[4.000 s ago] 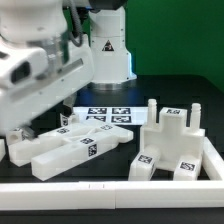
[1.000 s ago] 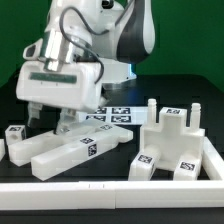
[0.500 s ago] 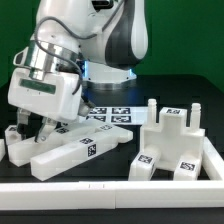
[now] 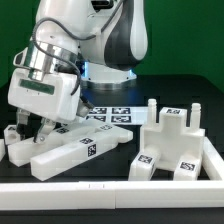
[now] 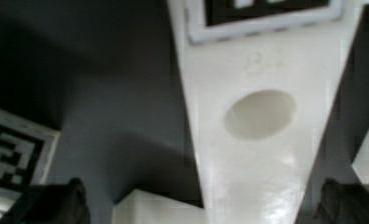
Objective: Assemble chair
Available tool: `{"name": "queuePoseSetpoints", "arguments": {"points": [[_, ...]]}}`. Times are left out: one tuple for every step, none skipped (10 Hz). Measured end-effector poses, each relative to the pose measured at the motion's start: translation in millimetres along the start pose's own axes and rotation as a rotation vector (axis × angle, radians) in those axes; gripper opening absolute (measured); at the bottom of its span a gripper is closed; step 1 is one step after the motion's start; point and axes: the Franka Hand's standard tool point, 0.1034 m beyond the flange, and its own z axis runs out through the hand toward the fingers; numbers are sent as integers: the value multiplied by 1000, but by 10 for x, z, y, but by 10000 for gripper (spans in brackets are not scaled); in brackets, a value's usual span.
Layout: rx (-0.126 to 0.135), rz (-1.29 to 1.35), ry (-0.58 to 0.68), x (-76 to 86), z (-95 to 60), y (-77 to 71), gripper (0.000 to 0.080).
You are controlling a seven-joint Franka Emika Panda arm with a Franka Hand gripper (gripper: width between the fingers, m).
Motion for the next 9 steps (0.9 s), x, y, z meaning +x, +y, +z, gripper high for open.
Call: {"name": "queuePoseSetpoints", "arguments": {"points": [[-2,-6,8,-33,18,-3,649],[-8,7,-9,-88,31,-19,649],[1,-4,24,-168,52,-77,649],[-17,-7,9,-258,112,-32,649],[-31,4,18,-325,128,-29,649],[-38,2,-3,-356,118,-91,649],[-36,1,-3,-339,116,-111,649],[-37,1,-11,-368,119,-121,649],[-36,2,-14,-383,116,-141,649]]}}
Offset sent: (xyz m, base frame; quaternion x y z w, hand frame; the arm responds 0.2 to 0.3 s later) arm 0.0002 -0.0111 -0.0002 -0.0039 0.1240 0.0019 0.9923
